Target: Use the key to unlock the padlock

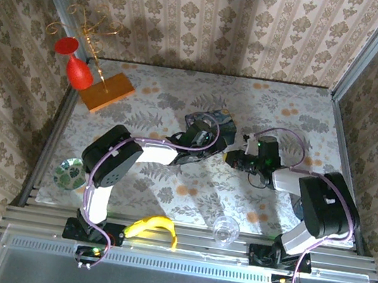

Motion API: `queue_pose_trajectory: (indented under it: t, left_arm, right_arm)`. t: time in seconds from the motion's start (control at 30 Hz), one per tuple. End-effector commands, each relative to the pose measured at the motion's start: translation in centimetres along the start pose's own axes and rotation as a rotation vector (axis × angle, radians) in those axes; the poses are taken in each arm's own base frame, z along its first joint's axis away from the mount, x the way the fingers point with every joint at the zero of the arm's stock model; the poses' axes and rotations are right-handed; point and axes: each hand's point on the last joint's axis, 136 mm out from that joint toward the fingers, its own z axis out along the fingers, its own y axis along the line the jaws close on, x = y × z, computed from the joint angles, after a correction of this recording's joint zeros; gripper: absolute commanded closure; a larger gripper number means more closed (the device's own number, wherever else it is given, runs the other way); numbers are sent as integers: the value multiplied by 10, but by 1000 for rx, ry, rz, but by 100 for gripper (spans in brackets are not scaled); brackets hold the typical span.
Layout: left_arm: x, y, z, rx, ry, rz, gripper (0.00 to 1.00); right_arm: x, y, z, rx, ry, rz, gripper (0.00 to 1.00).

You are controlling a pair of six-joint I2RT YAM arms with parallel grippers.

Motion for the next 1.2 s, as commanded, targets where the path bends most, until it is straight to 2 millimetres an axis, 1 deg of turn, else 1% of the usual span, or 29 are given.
queue_pose_trajectory:
  t: [0.0, 0.13, 0.27, 0.4, 0.57, 0.7, 0.87, 1.17]
  left_arm:
    - [52, -25, -1, 101, 190, 8, 99]
    - [53, -27, -3, 108, 192, 8, 100]
    - [54, -26, -4, 104, 197, 9, 100]
    - [57, -25, -2, 104, 209, 6, 100]
    - [61, -21, -2, 103, 223, 0, 100]
    - [61, -20, -2, 101, 222, -1, 100]
    - [60, -22, -1, 109, 219, -1, 100]
    - [61, -21, 0, 115, 217, -7, 100]
  right_arm:
    - [-62, 37, -2, -180, -143, -38, 100]
    - [-60, 32, 5, -185, -114, -10, 100]
    - [-60, 29, 6, -186, -120, 5, 100]
    - [-69, 30, 2, -178, -145, 7, 100]
    - [-79, 26, -4, -156, -161, 25, 100]
    - [-83, 22, -4, -160, -160, 52, 100]
    - [-78, 20, -3, -171, -152, 65, 100]
    - [-62, 7, -5, -114, -140, 87, 100]
